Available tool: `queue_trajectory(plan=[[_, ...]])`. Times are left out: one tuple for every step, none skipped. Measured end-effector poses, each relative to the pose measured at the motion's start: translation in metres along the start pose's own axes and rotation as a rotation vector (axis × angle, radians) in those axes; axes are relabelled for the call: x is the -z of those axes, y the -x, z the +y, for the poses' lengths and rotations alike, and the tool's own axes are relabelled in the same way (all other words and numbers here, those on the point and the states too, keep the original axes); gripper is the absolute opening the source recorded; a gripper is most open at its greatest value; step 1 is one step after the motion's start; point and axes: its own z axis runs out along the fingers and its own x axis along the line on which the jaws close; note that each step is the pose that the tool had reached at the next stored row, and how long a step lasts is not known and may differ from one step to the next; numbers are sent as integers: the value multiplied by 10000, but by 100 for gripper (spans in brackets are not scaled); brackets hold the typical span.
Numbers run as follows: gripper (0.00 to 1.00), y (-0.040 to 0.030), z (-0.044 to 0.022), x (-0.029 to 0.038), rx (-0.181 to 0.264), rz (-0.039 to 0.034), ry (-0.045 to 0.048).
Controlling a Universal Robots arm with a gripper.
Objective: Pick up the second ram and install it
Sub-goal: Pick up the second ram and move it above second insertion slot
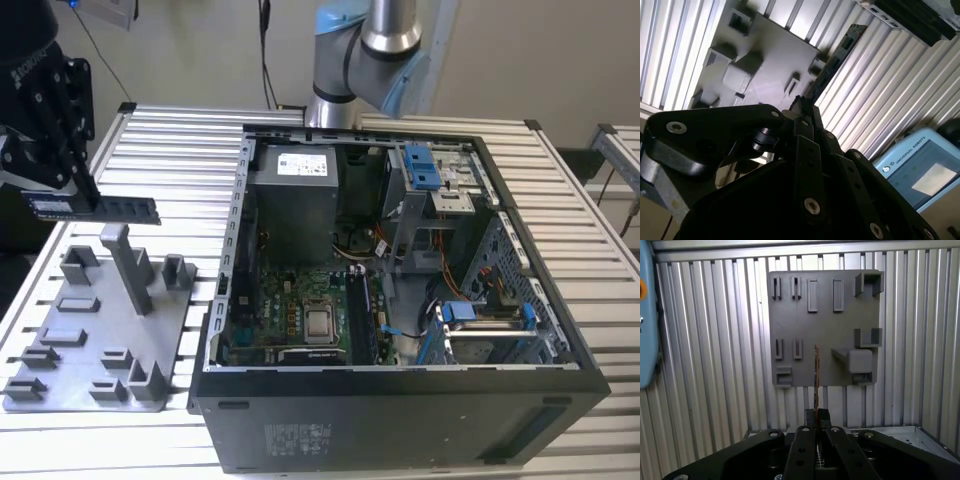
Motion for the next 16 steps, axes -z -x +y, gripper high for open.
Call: queue_trajectory(plan=[[14, 1, -13, -1, 0, -1, 0], [14, 2, -26, -1, 0, -2, 0], [14, 2, -40, -2, 0, -2, 1], [14, 4, -53, -2, 0, -4, 1], [14, 4, -65, -3, 0, -4, 1], [14, 5, -78, -4, 0, -5, 1], [14, 6, -91, -5, 0, -7, 0], [14, 7, -105, -5, -1, -7, 1], [14, 8, -126, -6, 0, -9, 1], [14, 10, -150, -7, 0, -13, 1], [14, 11, -172, -8, 0, -17, 1], [14, 13, -194, -10, 0, -21, 1], [14, 14, -215, -11, 0, -24, 2], [14, 16, -237, -12, 1, -27, 2], [14, 17, -258, -13, 0, -30, 2], [14, 19, -279, -14, 1, -33, 3]])
